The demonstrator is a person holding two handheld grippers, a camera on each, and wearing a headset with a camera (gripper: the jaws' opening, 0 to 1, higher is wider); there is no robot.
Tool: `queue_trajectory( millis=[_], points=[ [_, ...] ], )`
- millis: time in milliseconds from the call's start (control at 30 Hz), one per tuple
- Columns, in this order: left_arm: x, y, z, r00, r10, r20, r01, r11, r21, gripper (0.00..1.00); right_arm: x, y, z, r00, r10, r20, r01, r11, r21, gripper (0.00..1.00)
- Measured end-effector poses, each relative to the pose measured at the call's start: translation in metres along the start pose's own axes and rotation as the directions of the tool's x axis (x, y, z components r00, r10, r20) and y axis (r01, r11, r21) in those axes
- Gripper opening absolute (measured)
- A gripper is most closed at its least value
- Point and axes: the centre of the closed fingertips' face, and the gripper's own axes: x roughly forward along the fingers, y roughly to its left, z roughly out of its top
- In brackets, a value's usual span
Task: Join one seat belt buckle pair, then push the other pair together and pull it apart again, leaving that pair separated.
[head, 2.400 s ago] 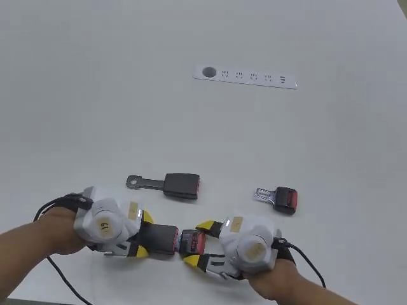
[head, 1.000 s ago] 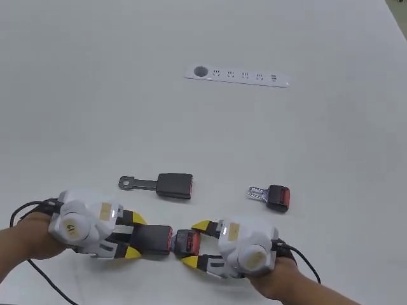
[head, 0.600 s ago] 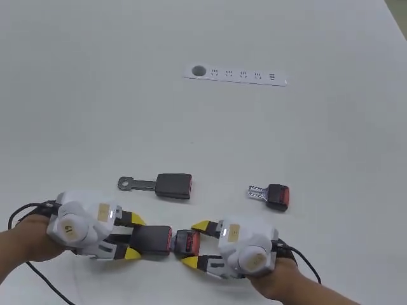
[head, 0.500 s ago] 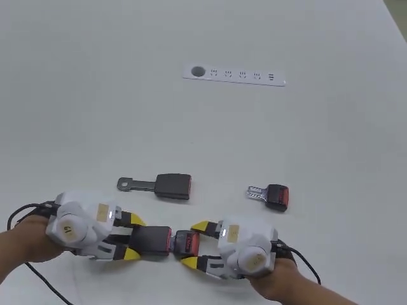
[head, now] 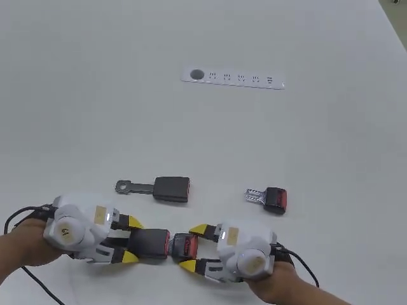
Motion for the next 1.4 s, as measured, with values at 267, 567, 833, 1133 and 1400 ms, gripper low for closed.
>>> queue_trajectory(
  millis=[267, 567, 833, 1133, 1400],
  points=[
    [0.0, -0.001, 0.003, 1.0, 0.002, -0.003, -0.002, 1.0, 0.001, 0.32, 0.0, 0.0, 0.0, 1.0, -0.003, 0.007, 0.003, 1.0, 0.01, 0.34],
    [0.001, -0.001, 0.004, 0.9997, 0.014, -0.023, -0.013, 1.0, 0.007, 0.33, 0.0, 0.001, 0.002, 0.9999, 0.009, -0.01, -0.01, 1.0, -0.014, 0.36],
    [-0.002, 0.009, 0.0, 0.9859, 0.109, -0.127, -0.108, 0.994, 0.013, 0.42, -0.013, -0.004, 0.013, 0.9992, -0.035, 0.021, 0.034, 0.998, 0.062, 0.53],
    [-0.027, 0.005, 0.002, 0.9841, 0.162, -0.073, -0.166, 0.984, -0.057, 0.69, -0.069, -0.032, 0.001, 0.9928, -0.111, 0.044, 0.107, 0.99, 0.094, 0.66],
    [-0.05, 0.027, 0.014, 0.9781, 0.198, -0.062, -0.202, 0.978, -0.059, 0.73, -0.114, -0.065, -0.026, 0.9889, -0.148, 0.012, 0.146, 0.983, 0.108, 0.72]
  ],
)
